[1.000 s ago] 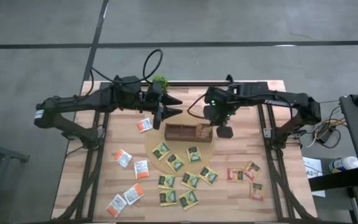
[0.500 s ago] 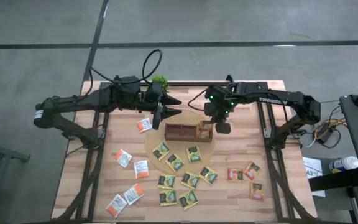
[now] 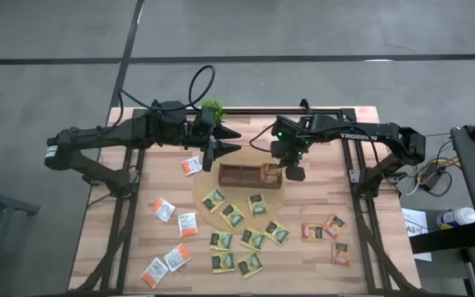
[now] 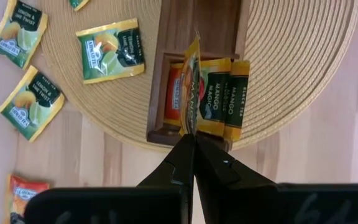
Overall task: Pick & Place Tea
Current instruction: Put the orange tea bag into the right section of the wooden organizer
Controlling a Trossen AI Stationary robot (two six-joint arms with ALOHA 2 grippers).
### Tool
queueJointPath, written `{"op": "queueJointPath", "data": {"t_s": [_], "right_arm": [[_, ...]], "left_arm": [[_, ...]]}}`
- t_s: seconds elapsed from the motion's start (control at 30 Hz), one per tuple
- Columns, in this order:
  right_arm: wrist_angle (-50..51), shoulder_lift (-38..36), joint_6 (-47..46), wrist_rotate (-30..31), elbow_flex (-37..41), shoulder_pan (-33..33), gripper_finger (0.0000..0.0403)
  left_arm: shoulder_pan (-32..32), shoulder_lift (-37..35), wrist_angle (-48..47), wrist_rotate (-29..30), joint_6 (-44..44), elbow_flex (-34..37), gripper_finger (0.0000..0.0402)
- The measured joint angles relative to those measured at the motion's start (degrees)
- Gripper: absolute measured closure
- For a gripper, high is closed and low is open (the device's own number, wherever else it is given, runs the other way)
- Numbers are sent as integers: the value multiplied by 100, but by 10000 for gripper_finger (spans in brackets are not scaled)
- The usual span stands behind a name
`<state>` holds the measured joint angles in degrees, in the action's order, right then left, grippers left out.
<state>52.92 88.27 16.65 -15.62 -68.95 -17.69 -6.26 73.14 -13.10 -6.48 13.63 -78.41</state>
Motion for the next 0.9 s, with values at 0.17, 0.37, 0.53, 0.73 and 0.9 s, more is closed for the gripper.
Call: {"op": "queueJointPath", "data": {"t_s": [0.17,0.37,0.53,0.73,0.9], "right_arm": [[-197,1,-56,-4,40,-3,395],[-207,0,-39,-40,98,-81,395],[-303,1,-60,-118,171,-132,395],[-354,2,-80,-152,283,-144,395],[-405,4,-98,-257,306,-146,395]], "left_arm": [[0,0,0,6,2,0,213],[0,0,0,13,9,0,213],[0,0,0,17,9,0,214],[-2,0,0,39,9,0,213],[-2,0,0,57,5,0,213]]}}
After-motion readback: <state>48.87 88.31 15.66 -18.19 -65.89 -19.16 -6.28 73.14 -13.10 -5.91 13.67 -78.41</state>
